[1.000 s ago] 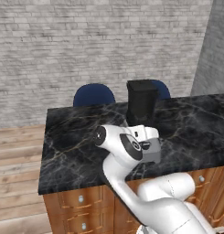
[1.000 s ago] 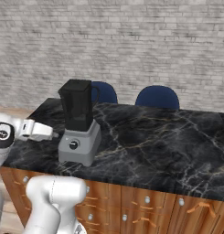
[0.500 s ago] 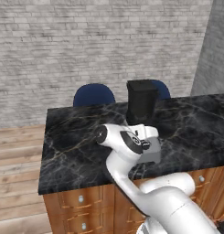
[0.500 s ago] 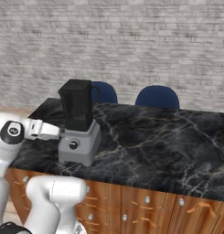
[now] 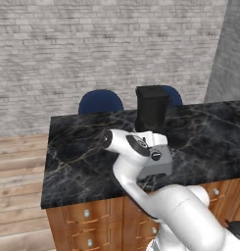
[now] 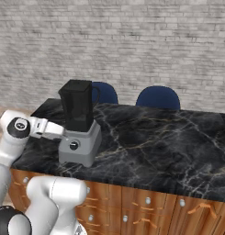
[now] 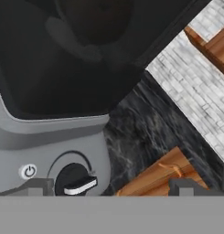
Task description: Open the blender lid, put the pear in the blender, close the lid, and start the blender.
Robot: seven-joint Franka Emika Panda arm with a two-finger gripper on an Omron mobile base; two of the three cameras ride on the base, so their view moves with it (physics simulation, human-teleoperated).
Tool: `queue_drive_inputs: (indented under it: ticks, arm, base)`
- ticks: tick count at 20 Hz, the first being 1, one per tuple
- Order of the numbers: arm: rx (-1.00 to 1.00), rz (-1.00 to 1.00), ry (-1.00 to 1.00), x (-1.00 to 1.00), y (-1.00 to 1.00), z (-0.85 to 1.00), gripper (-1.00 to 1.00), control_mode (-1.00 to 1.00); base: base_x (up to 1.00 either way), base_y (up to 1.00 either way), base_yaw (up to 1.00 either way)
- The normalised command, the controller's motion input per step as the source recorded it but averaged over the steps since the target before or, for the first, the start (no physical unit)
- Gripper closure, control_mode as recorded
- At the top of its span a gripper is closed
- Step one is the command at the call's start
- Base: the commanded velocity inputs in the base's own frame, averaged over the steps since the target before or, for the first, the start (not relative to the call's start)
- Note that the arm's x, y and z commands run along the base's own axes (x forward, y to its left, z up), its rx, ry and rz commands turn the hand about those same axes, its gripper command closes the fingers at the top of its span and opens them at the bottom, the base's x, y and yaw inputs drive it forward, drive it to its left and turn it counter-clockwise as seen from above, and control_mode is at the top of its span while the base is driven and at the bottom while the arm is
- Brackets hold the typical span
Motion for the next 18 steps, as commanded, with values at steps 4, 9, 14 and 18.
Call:
queue_drive_inputs:
  ticks: [4, 9, 14, 18]
  arm:
    - [-0.01, -0.09, 0.04, 0.09, -0.06, -0.17, -1.0, -1.0]
    - [0.0, -0.03, 0.0, 0.15, -0.12, -0.24, -1.0, -1.0]
    - [0.0, 0.0, 0.0, 0.14, -0.13, -0.28, -1.0, -1.0]
    - [0.0, 0.0, 0.0, 0.16, 0.0, -0.22, -1.0, -1.0]
  base:
    - [0.0, 0.0, 0.0]
    - [0.0, 0.0, 0.0]
    - [0.0, 0.0, 0.0]
    - [0.0, 0.0, 0.0]
